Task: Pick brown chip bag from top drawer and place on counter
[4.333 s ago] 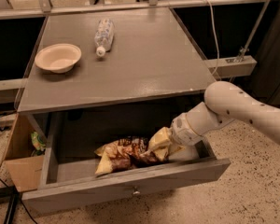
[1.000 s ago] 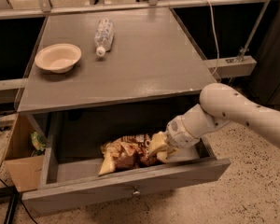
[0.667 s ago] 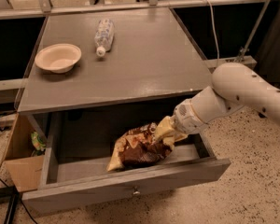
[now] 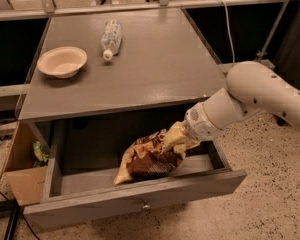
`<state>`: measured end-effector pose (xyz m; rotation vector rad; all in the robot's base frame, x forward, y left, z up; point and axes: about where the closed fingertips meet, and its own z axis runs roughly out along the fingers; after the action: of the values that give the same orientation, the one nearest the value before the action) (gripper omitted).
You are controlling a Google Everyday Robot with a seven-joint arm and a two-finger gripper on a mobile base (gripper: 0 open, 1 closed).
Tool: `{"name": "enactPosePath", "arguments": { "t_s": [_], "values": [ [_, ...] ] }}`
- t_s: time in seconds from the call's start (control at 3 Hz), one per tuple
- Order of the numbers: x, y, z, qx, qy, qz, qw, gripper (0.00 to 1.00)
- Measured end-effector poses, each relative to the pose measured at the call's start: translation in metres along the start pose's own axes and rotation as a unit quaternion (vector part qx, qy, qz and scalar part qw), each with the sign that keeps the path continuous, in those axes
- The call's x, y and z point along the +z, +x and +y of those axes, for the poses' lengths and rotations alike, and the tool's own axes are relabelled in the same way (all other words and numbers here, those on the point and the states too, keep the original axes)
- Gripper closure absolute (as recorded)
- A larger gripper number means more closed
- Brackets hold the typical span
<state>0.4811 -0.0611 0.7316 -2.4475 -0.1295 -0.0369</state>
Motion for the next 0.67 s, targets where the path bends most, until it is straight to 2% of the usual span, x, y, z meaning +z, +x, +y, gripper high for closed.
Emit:
{"name": "enactPosePath", "arguments": {
  "t_s": [0.33,0.67],
  "values": [
    [-0.02,-0.005,-0.031,-0.015,-0.011,0.003,0.9998,1.0],
    [-0.037,-0.009,-0.052,-0.023,-0.02,0.008,0.9995,1.0]
  ]
}}
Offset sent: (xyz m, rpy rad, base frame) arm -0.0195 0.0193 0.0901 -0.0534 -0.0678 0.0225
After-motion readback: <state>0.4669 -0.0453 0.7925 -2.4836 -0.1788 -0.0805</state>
